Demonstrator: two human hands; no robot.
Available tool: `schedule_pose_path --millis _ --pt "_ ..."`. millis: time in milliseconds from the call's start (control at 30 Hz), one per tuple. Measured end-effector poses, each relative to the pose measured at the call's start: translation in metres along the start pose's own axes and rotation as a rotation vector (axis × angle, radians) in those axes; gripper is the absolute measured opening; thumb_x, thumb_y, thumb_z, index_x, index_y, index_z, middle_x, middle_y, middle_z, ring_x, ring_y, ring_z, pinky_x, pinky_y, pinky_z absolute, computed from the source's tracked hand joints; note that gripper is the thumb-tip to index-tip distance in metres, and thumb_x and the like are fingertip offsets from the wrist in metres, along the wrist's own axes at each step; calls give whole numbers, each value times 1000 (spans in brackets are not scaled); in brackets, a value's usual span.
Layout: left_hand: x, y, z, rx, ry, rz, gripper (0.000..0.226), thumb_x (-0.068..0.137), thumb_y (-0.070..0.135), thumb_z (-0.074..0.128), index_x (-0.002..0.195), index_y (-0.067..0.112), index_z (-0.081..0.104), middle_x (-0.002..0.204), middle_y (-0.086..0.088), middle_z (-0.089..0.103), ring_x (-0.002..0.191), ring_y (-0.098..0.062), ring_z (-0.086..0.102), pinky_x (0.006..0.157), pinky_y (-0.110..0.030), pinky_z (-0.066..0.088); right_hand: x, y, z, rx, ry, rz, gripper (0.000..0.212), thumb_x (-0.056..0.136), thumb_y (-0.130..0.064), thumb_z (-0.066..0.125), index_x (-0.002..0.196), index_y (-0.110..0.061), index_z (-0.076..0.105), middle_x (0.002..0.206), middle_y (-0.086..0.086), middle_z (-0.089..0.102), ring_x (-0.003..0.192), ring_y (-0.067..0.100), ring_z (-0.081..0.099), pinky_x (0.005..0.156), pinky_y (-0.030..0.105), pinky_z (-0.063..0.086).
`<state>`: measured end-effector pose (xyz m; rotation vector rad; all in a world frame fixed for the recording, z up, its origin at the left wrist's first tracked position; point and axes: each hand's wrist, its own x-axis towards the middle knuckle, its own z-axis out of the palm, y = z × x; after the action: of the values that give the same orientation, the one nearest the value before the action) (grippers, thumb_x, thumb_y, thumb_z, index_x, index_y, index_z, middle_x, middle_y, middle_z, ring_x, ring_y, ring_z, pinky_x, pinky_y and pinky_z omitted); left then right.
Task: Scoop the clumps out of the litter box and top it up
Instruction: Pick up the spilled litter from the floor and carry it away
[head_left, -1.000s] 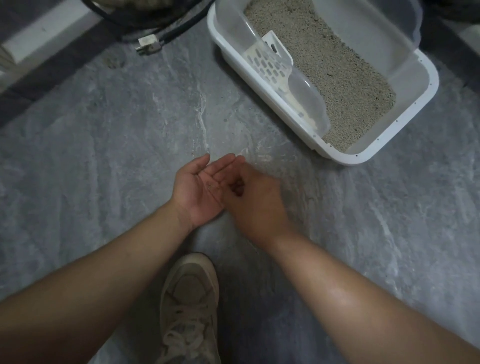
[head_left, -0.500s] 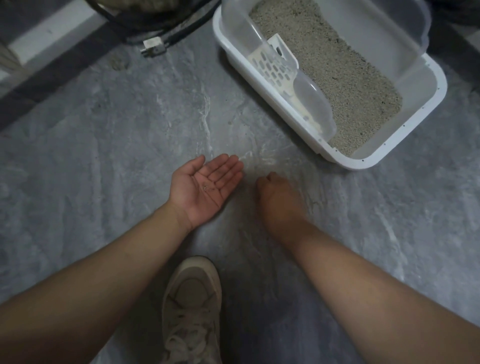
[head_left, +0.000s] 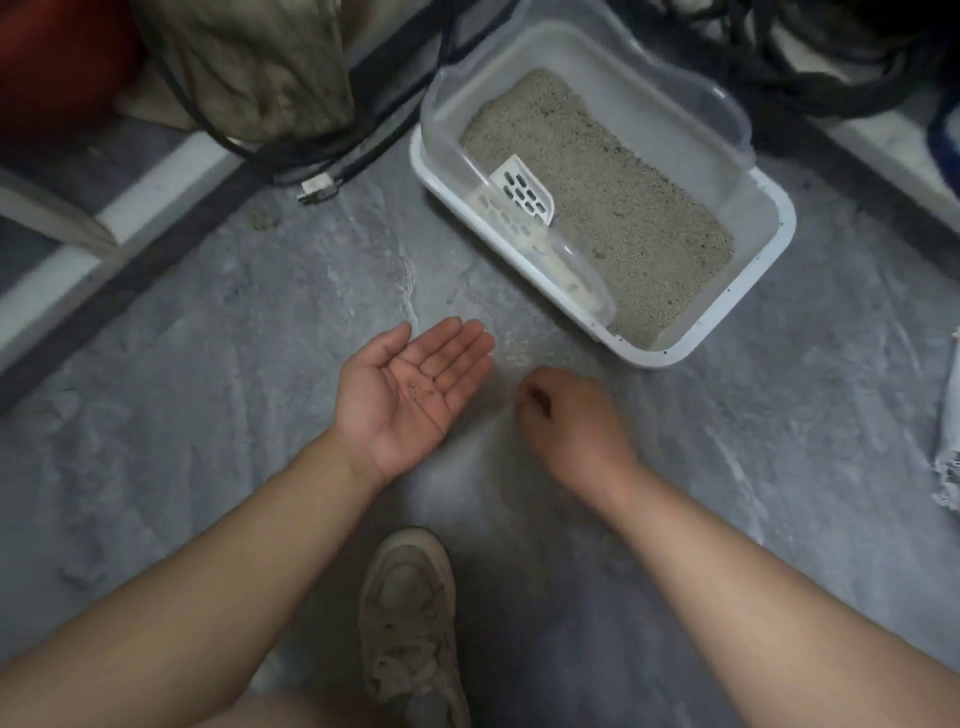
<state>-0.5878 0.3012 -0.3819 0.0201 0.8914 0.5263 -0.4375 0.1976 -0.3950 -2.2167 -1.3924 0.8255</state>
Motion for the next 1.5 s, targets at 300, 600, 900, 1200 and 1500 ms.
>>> schedule_pose_path --millis 300,600,900,1200,1500 --pt "-227 68 181 -109 41 6 46 99 25 44 89 -5 76 109 -24 73 103 -38 73 83 -47 62 -82 -171 -205 170 118 96 19 93 -19 60 79 -9 66 74 4 64 71 22 57 71 37 43" --pt "-506 141 339 -281 77 83 43 99 22 45 92 -8 76 113 -27 71 106 -41 71 89 -49 59 -172 -422 -444 184 -43 41 21 96 -17 57 81 -11 70 74 1 67 70 13 53 67 26 37" --pt "-613 169 389 -414 78 321 41 102 22 45 102 -8 73 123 -27 68 113 -41 68 95 -52 55 -196 -524 -514 138 -187 -135 21 96 -23 56 79 -19 68 64 -9 60 64 6 53 64 26 37" --pt "-682 82 377 -733 198 675 43 102 24 44 100 -6 74 124 -25 68 115 -40 67 95 -50 56 -215 -526 -521 -65 -530 -480 20 97 -26 54 87 -18 69 76 -7 65 77 15 59 71 29 42" --pt "-765 -76 348 -1139 310 1015 40 99 24 47 97 -5 75 118 -24 71 111 -38 69 95 -50 56 -323 -526 -482 -307 -857 -910 23 97 -28 55 80 -16 66 71 -6 65 71 16 59 66 30 45"
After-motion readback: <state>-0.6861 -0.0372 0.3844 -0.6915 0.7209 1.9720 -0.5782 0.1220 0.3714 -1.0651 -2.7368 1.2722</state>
